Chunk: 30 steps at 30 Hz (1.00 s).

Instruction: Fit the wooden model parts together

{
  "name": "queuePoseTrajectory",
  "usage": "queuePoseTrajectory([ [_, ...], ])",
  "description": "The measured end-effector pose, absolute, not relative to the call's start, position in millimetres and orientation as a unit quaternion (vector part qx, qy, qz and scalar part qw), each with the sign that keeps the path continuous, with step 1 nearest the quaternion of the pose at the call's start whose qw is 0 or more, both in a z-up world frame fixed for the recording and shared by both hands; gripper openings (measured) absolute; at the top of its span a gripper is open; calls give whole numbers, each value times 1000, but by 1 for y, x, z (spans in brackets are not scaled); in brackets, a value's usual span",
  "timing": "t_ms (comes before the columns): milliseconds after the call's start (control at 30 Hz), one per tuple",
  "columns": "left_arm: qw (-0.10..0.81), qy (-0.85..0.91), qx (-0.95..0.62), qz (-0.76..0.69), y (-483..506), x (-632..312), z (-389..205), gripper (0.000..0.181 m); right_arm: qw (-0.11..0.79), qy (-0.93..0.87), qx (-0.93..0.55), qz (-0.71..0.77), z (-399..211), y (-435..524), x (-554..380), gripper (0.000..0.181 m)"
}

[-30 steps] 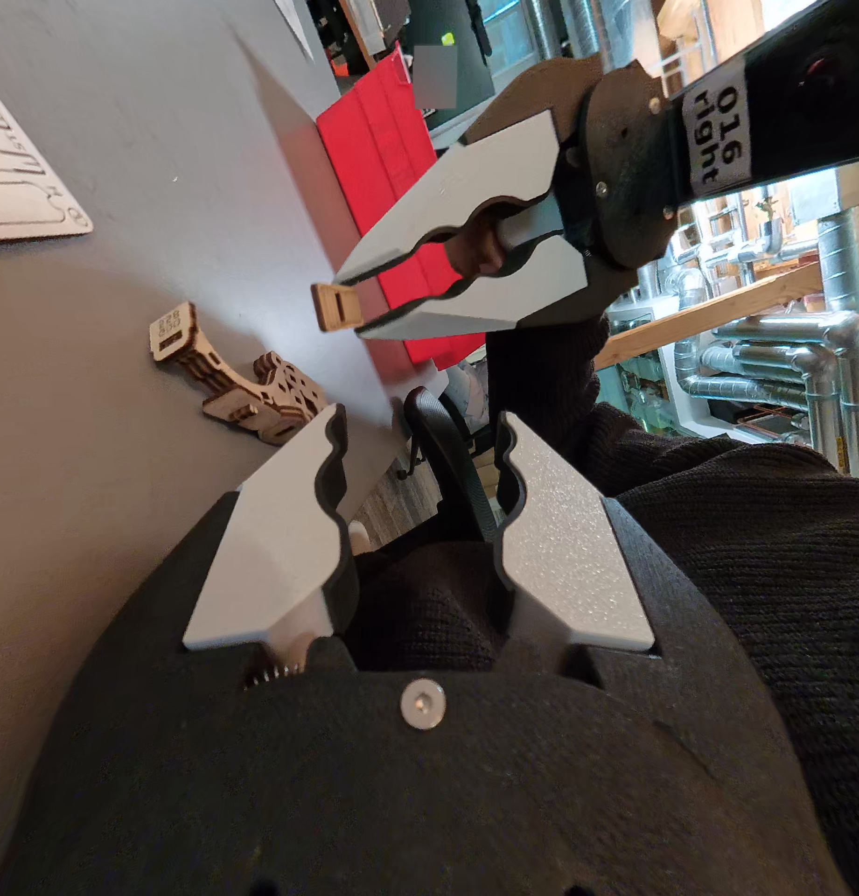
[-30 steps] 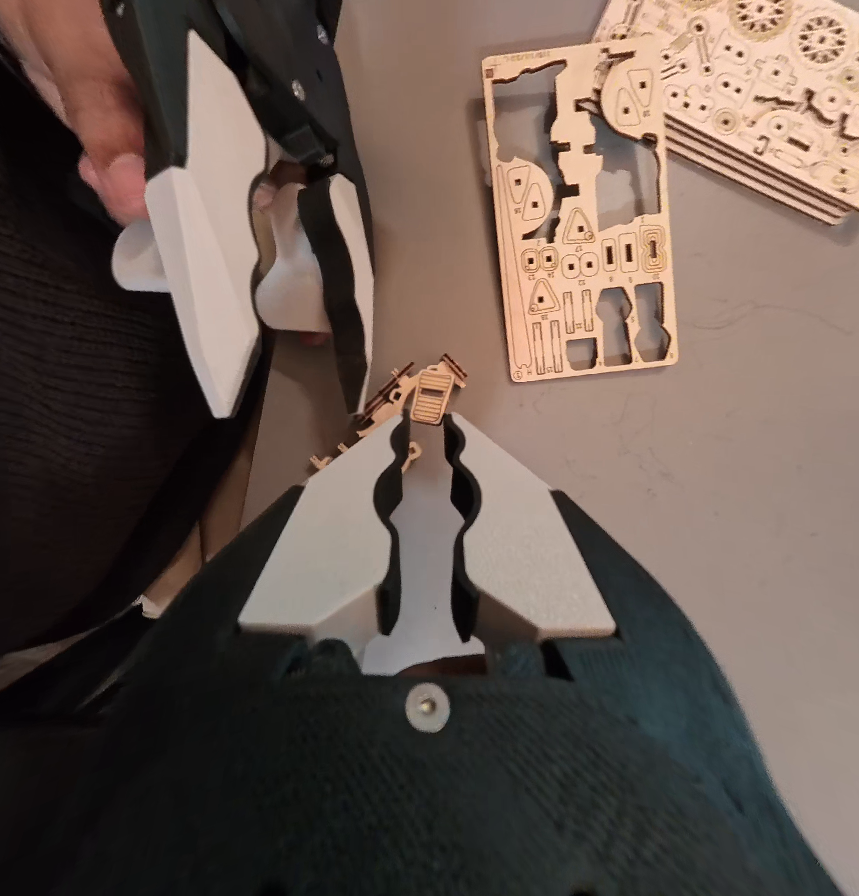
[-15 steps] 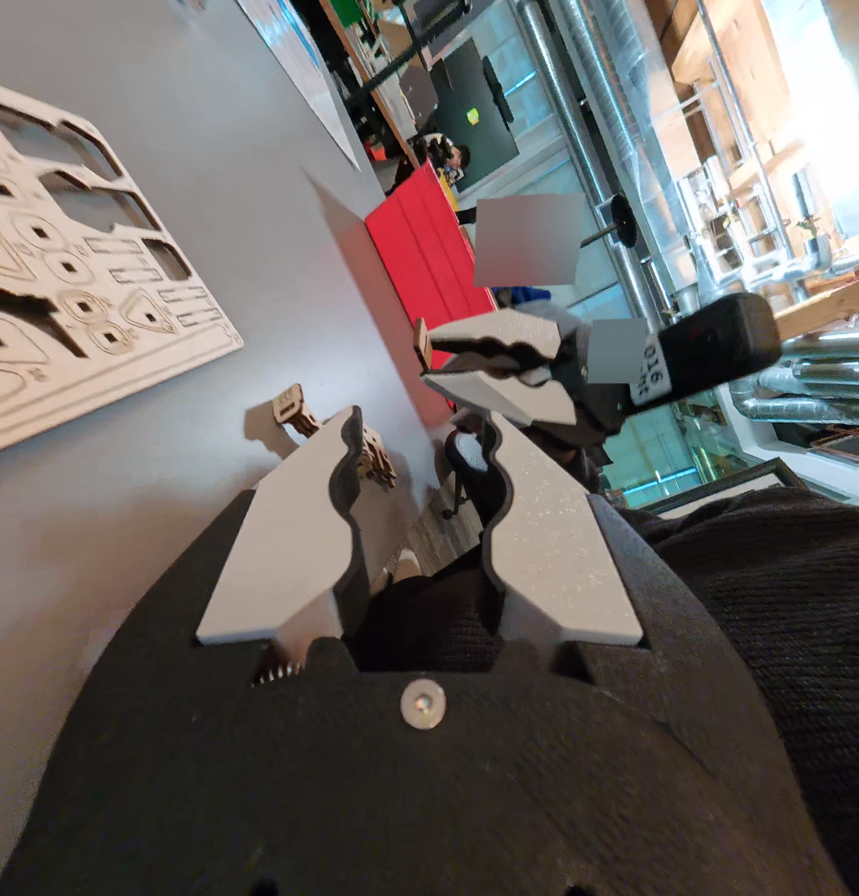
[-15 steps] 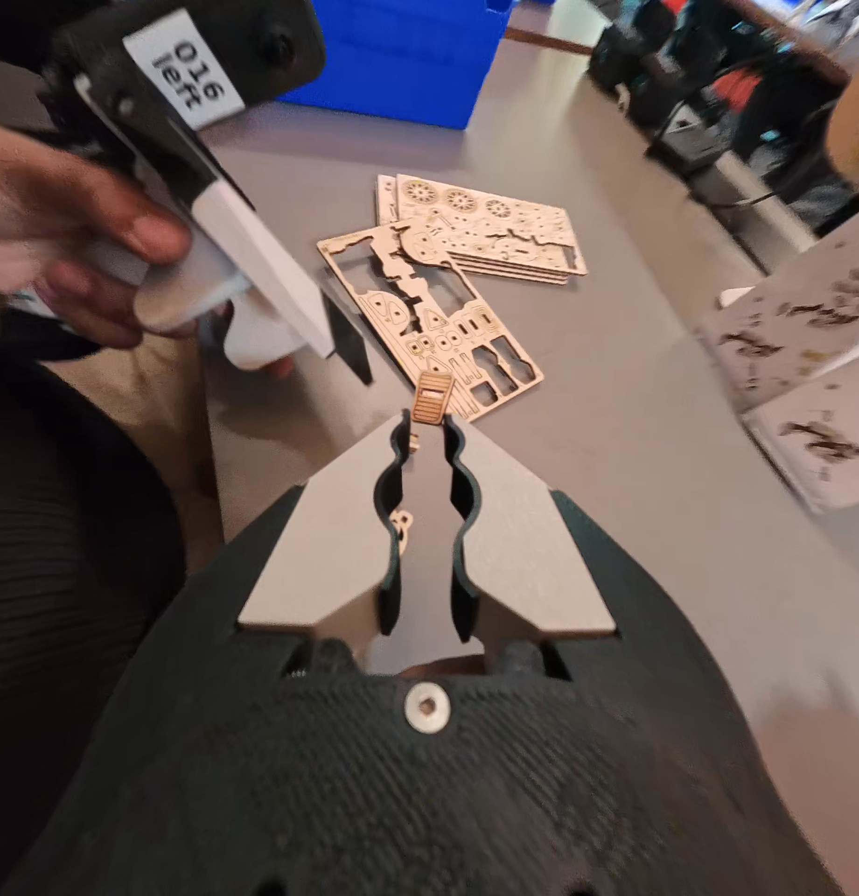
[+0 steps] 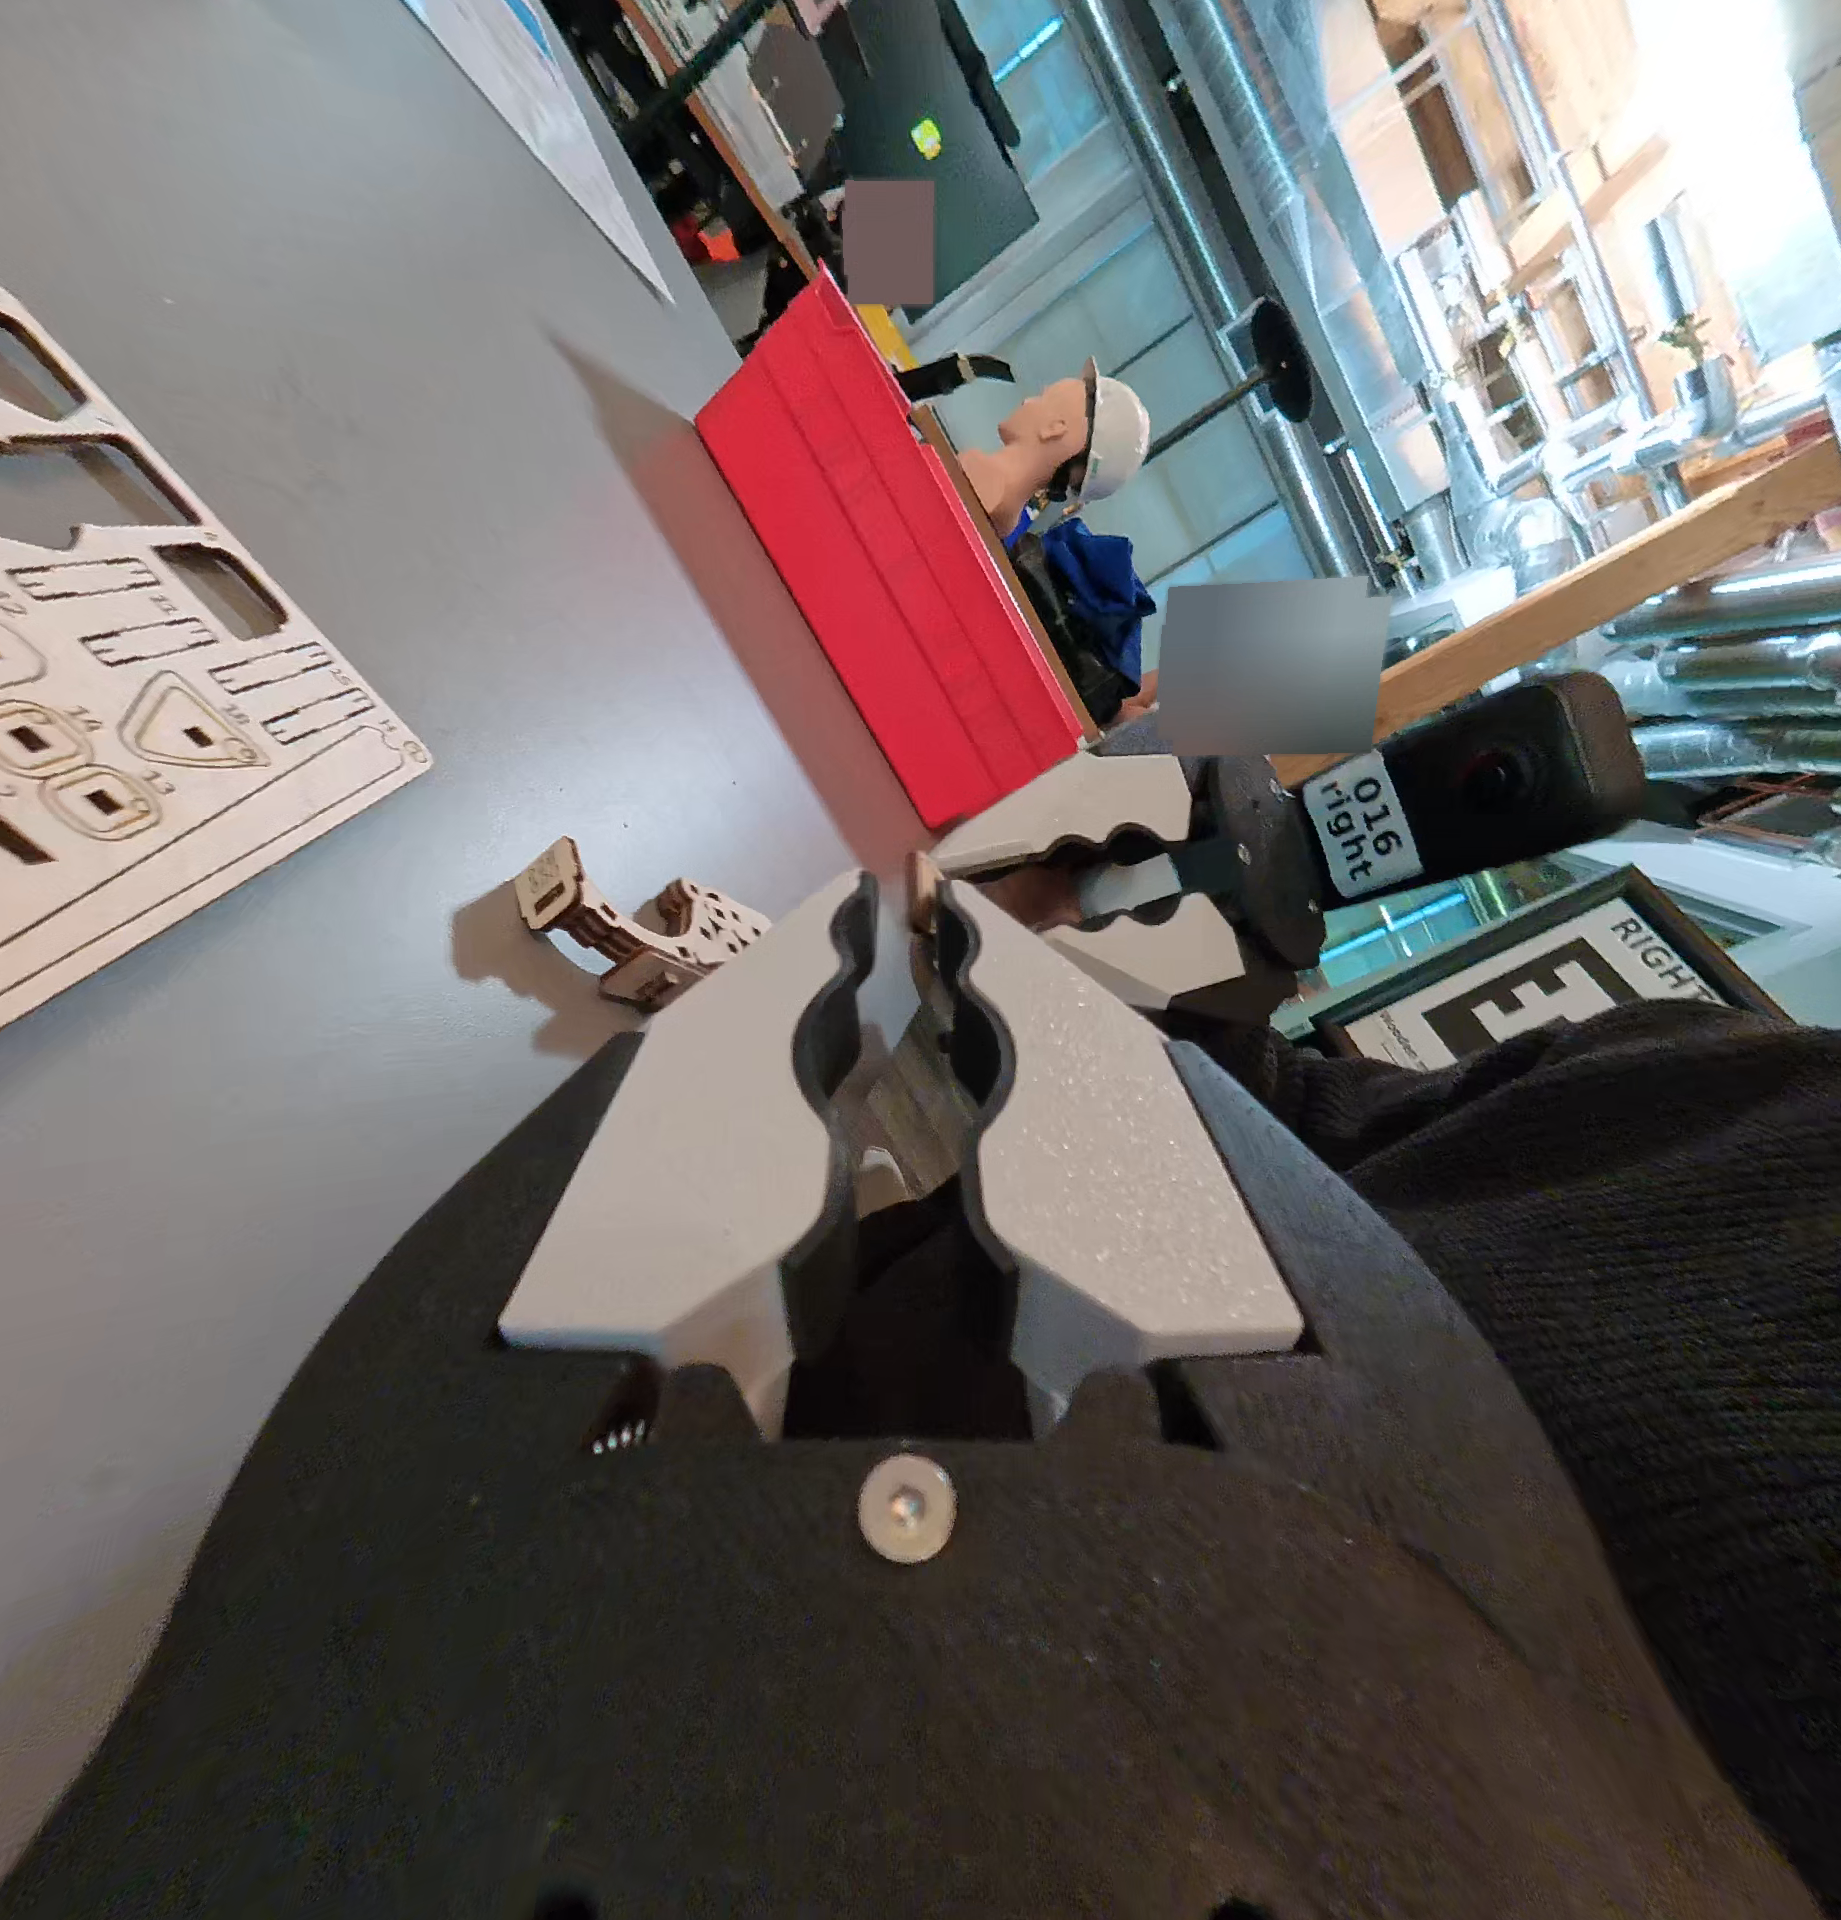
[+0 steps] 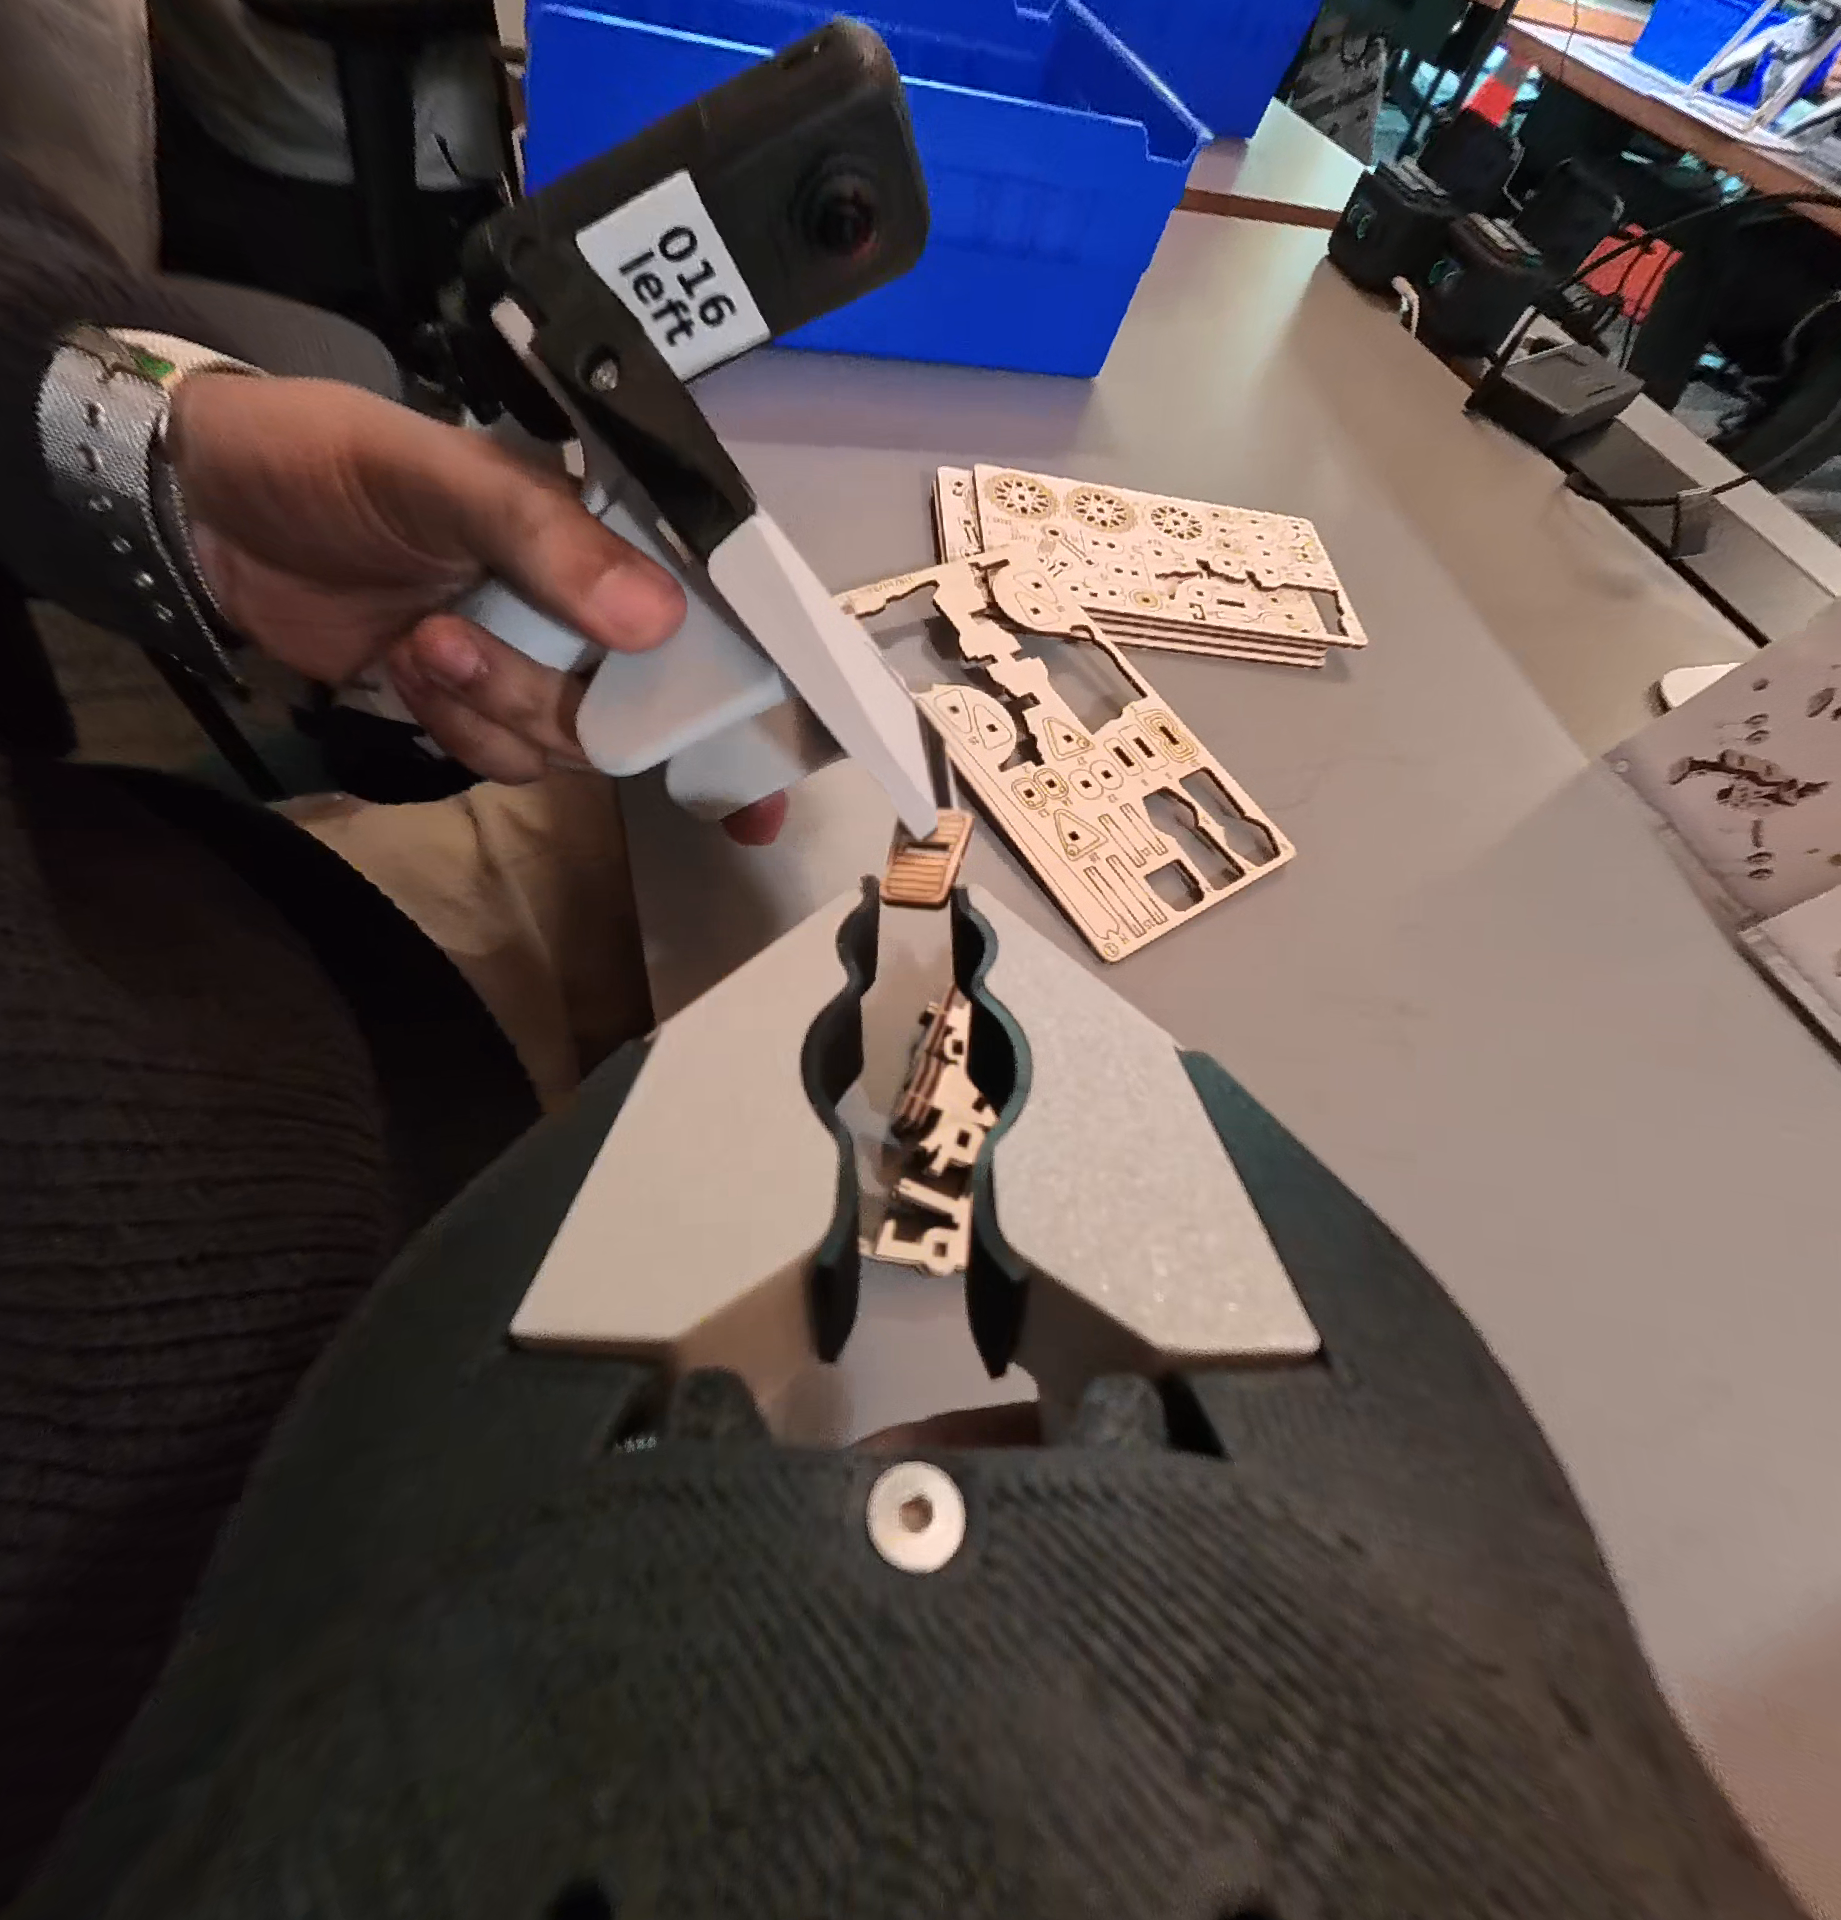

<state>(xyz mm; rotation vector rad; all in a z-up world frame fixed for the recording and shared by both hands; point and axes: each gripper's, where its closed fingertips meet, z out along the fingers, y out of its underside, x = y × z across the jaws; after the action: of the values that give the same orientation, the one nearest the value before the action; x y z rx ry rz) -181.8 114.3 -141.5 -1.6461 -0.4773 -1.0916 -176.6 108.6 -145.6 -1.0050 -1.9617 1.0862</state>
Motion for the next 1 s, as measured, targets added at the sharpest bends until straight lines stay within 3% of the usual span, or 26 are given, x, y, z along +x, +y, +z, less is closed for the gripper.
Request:
queuePoseTrajectory([
  [200,529,-204,-676,-471,115,-184,-138,1,339,-746,-390,420,-147,113,-175,22],
  [300,536,-217,-669,-468,115,-197,-137,1,354,-750,-401,388,-153,126,-177,41],
  [600,540,-237,-663,-461,115,-217,-142,0,341,-840,-360,221,-201,145,-162,41],
  [1000,524,-229,-660,-488,116,-207,-142,1,257,-807,-452,280,-215,144,-163,43],
])
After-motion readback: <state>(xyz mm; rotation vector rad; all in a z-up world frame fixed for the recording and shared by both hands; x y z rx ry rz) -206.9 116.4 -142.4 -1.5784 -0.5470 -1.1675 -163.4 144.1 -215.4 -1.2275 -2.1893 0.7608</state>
